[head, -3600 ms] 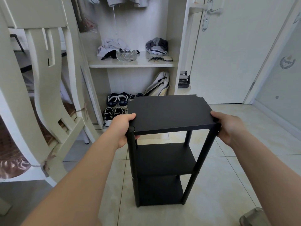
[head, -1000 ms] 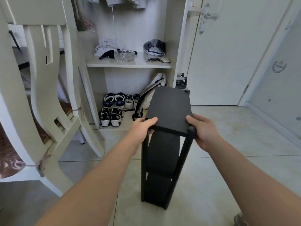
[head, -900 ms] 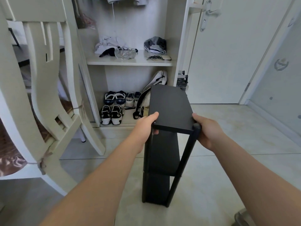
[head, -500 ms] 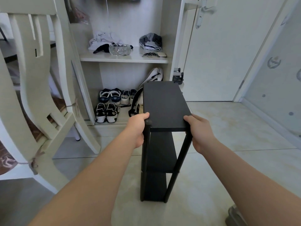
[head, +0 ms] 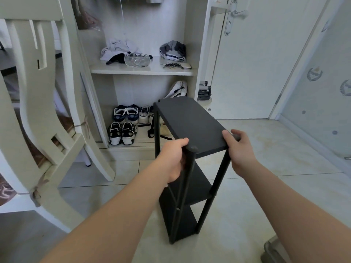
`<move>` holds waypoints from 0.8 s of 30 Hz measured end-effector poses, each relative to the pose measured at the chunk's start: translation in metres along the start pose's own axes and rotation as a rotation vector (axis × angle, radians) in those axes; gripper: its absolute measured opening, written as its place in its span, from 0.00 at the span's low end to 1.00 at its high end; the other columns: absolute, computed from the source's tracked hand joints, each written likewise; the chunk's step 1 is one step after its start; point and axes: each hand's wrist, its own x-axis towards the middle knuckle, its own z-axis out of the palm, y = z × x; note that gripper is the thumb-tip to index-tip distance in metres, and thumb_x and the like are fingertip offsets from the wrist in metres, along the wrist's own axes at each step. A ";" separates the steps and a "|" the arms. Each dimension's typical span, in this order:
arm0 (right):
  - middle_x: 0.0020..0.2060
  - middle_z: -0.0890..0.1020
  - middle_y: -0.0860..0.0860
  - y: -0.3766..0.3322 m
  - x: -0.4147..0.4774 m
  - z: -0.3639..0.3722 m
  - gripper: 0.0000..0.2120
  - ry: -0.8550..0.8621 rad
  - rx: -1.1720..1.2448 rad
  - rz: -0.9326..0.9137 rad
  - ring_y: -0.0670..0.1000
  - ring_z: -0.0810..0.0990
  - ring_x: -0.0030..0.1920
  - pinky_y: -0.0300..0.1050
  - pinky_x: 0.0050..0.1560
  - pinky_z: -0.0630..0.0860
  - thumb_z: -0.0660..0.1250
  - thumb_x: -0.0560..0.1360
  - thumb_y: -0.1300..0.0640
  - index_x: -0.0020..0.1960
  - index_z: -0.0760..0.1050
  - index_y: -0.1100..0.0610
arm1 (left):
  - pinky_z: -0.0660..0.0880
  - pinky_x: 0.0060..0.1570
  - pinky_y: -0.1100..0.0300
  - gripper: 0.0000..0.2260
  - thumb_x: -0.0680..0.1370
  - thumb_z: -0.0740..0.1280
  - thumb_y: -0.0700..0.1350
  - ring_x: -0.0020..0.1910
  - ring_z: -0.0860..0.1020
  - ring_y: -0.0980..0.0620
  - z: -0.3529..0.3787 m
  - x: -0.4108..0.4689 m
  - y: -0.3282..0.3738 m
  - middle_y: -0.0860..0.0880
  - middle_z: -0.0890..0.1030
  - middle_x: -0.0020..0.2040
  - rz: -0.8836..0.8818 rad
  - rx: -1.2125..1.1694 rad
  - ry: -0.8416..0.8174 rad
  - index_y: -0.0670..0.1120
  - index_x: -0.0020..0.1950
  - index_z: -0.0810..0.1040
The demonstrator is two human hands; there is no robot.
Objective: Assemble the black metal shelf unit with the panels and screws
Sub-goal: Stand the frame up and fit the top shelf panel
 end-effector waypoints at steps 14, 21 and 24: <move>0.62 0.78 0.56 -0.028 -0.023 -0.035 0.25 -0.417 -0.351 0.310 0.59 0.87 0.49 0.51 0.45 0.84 0.73 0.75 0.44 0.65 0.75 0.58 | 0.67 0.23 0.63 0.11 0.81 0.65 0.51 0.25 0.66 0.55 -0.040 0.022 0.033 0.50 0.75 0.35 0.118 0.025 0.273 0.45 0.57 0.76; 0.61 0.81 0.57 -0.010 -0.001 -0.040 0.18 -0.128 0.079 0.102 0.56 0.83 0.57 0.51 0.59 0.80 0.67 0.81 0.56 0.68 0.71 0.61 | 0.80 0.36 0.59 0.15 0.79 0.70 0.51 0.37 0.84 0.51 -0.007 0.006 0.014 0.45 0.85 0.52 0.052 0.016 0.072 0.45 0.62 0.77; 0.57 0.83 0.53 -0.012 -0.001 -0.054 0.15 -0.148 0.061 0.140 0.50 0.85 0.45 0.48 0.45 0.80 0.67 0.81 0.55 0.66 0.75 0.57 | 0.78 0.31 0.60 0.21 0.76 0.69 0.63 0.39 0.86 0.50 -0.008 -0.003 0.014 0.48 0.85 0.47 -0.022 0.327 0.100 0.46 0.55 0.79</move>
